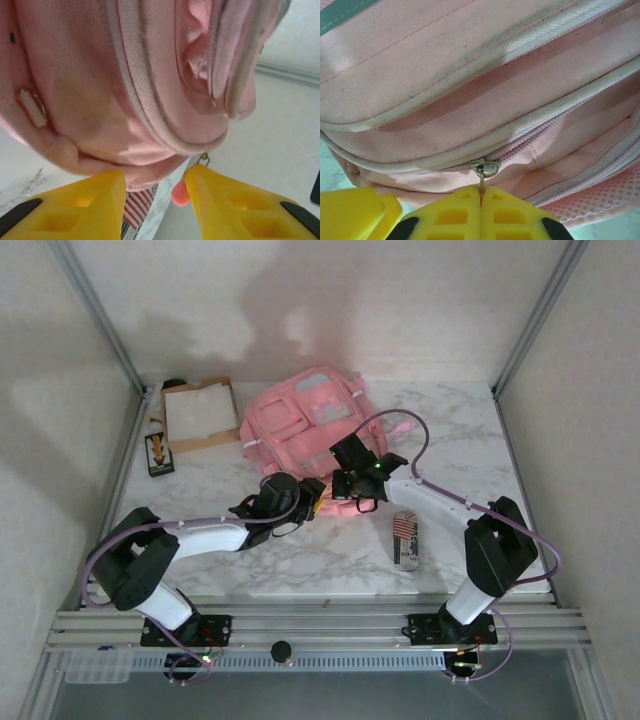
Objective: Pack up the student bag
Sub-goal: Zip the student bag at the top-center of the table.
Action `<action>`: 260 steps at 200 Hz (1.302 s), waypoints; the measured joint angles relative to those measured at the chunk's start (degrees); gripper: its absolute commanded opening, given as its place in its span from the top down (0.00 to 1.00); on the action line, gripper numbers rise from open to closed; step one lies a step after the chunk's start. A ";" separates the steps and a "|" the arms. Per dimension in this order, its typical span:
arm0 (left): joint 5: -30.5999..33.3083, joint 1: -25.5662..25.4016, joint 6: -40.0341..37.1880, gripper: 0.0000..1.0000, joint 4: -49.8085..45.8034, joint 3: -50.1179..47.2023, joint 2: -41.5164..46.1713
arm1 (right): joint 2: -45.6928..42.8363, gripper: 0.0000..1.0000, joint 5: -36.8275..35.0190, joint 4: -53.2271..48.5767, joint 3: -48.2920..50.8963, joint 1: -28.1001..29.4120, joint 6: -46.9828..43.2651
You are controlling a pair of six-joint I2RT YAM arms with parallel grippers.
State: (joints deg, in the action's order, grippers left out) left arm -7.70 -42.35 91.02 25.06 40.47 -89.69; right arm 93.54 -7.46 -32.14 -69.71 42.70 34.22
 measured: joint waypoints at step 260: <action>2.86 17.20 -14.84 1.00 -25.40 -8.22 25.51 | -1.46 1.00 0.09 2.82 2.10 -5.03 -10.62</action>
State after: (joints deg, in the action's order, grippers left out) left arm -4.84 -25.15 76.18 -0.34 32.25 -64.18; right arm 92.07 -7.38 -29.32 -67.61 37.67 23.59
